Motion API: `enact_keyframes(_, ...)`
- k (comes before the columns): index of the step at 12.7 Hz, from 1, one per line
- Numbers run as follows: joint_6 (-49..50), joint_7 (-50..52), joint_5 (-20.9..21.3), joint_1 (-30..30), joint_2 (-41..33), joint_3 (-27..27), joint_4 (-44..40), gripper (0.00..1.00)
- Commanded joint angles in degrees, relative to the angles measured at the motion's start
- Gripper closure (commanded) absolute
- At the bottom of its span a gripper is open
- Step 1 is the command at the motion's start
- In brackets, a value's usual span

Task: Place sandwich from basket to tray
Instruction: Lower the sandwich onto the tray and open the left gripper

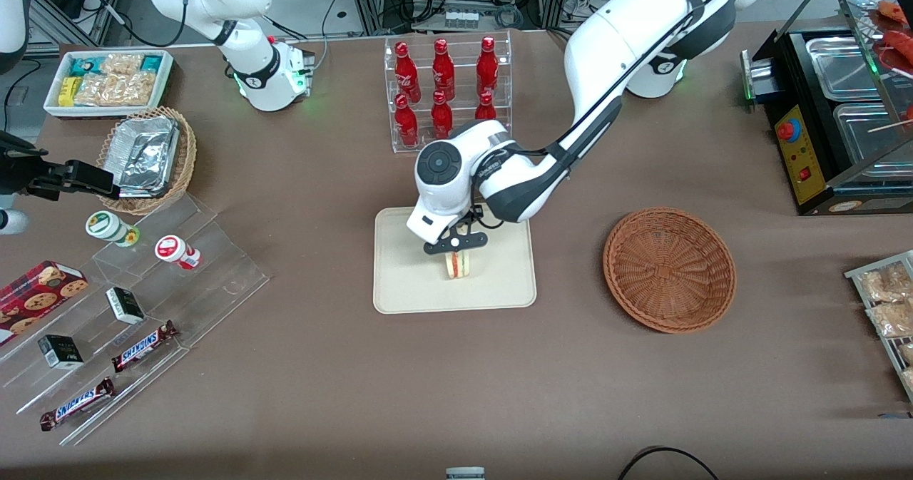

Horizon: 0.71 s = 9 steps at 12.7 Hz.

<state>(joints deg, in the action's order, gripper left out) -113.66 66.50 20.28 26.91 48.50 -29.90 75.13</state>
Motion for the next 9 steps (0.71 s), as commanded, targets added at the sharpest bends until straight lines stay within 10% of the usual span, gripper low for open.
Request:
enact_keyframes(1, 2.39, 1.17, 1.87, 3.49, 1.86, 3.25, -4.72, 1.0)
enact_keyframes(9, 2.3, 3.63, 1.87, 5.44, 3.88, 5.02, -6.48, 1.0)
